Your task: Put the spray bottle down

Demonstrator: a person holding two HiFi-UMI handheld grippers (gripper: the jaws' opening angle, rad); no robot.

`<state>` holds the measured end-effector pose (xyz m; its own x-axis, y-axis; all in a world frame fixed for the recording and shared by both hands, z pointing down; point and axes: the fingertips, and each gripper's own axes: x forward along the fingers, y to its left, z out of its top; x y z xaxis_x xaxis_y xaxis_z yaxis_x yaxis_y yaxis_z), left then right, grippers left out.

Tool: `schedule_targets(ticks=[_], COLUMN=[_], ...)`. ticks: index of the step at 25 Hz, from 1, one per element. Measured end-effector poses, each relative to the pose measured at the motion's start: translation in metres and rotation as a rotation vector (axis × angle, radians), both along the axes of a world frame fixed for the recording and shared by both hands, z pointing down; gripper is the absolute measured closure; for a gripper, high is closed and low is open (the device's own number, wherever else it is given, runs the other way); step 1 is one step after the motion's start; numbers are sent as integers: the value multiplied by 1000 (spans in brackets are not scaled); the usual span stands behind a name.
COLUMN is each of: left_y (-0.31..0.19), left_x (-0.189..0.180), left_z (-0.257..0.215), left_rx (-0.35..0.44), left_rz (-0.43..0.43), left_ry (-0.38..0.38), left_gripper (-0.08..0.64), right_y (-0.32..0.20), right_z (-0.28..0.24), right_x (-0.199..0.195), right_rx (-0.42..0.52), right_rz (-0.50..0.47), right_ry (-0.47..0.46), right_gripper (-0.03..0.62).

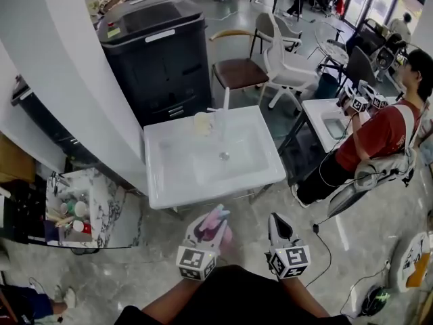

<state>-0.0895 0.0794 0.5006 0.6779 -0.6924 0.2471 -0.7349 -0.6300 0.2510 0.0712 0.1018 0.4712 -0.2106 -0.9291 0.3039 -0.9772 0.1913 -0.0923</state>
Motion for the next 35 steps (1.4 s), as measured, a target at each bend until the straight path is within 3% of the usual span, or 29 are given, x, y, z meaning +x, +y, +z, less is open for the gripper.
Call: schedule_targets(ticks=[7,11,19,25,35], left_y=[-60,-91,-142,-175,-271], left_x=[5,12,33,83,178], left_z=[-1,-7,-15,-10,8], left_rx=[-4,-22,47,98,71], left_rz=[120,123,124,185,212], left_ry=[27,97,103,18,-29], left_gripper=[379,379,380,379,379], right_y=[-58,-64,-103,-163,-285], right_z=[2,15,17,17,15], right_x=[-4,7,28,51,127], right_rx=[3,-29,-12,18,14], right_rz=[80,125,151,112,52], right_ry=[9,11,-14,-48,-77], right_gripper=[594,594,594,594,594])
